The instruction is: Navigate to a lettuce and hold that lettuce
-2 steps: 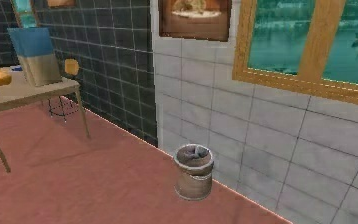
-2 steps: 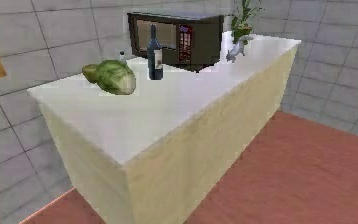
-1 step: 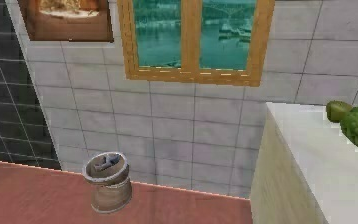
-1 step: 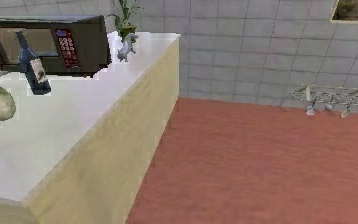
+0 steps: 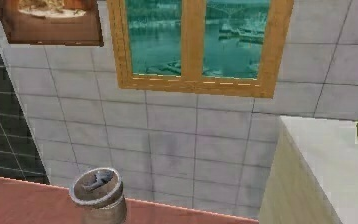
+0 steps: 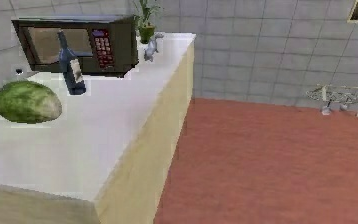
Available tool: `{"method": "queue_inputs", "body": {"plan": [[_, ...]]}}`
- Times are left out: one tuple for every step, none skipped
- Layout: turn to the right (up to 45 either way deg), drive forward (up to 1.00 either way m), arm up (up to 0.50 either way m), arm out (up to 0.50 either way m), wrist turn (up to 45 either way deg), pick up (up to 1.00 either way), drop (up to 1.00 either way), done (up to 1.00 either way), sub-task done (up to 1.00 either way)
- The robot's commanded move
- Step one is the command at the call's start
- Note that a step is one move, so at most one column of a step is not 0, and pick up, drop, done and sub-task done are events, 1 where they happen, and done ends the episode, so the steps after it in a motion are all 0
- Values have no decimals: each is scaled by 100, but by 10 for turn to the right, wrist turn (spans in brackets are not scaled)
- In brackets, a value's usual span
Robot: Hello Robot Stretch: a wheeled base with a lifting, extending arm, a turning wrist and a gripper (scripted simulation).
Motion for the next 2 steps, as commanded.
{"method": "queue_inputs", "body": {"plan": [[-210, 0, 0, 0, 0, 0, 0, 0, 0], [0, 40, 0, 0, 0, 0, 0, 0, 0]]}}
